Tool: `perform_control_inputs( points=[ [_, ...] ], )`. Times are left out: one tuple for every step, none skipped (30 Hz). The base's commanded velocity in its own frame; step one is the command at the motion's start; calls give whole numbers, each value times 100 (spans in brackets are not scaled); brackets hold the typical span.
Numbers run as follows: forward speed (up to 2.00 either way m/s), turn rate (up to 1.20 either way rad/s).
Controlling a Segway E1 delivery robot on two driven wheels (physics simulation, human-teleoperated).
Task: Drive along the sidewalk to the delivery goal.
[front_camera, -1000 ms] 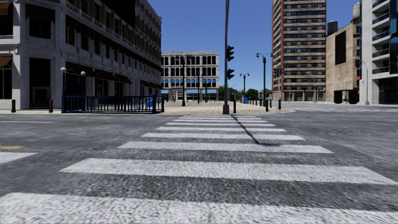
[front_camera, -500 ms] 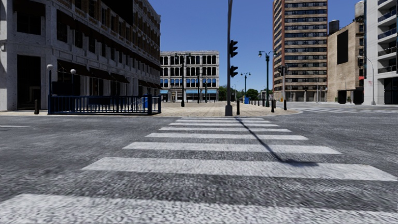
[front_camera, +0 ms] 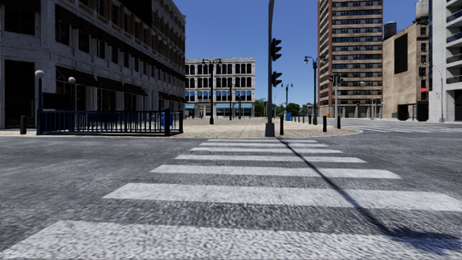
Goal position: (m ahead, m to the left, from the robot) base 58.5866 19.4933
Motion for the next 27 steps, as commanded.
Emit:
perform_control_inputs(
  points=[
    [200, 0],
    [200, 0],
    [200, 0],
    [200, 0],
    [200, 0],
    [200, 0],
    [200, 0],
    [200, 0],
    [200, 0],
    [200, 0],
    [200, 0],
    [200, 0],
    [200, 0],
    [200, 0],
    [200, 0],
    [200, 0],
    [200, 0],
    [200, 0],
    [200, 0],
    [200, 0],
    [200, -2],
    [200, -4],
    [200, -4],
    [200, -4],
    [200, -6],
    [200, -9],
    [200, -9]
  ],
)
